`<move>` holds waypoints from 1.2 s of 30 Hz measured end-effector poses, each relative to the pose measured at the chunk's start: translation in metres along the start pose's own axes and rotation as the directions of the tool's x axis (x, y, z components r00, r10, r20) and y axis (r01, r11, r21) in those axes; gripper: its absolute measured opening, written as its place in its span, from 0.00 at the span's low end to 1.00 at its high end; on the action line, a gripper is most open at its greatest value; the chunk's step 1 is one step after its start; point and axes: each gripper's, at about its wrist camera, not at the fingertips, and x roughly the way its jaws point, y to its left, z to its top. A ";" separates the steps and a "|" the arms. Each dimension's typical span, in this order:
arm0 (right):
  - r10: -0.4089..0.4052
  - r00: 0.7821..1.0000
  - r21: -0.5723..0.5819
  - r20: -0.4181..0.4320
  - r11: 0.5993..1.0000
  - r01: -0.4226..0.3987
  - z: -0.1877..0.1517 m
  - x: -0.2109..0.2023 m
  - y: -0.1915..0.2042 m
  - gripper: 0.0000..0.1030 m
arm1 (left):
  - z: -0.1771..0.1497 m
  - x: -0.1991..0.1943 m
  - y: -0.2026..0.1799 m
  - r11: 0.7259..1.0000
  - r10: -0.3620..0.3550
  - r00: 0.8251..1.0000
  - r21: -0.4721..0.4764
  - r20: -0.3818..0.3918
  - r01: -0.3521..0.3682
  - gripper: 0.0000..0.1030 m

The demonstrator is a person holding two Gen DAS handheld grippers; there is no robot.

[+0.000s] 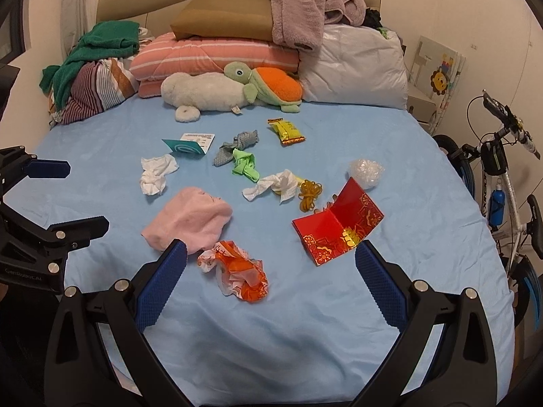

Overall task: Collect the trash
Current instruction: 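Grasp the pink cloth with the left gripper while the right grasps the orange plastic bag, then carry the pink cloth and orange bag with both grippers to the grey bin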

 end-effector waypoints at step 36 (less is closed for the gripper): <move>0.136 0.967 -0.043 -0.215 0.988 -0.149 -0.045 0.125 0.022 0.34 | -0.006 0.135 -0.008 0.976 -0.207 0.963 0.037 -0.173 0.217 0.13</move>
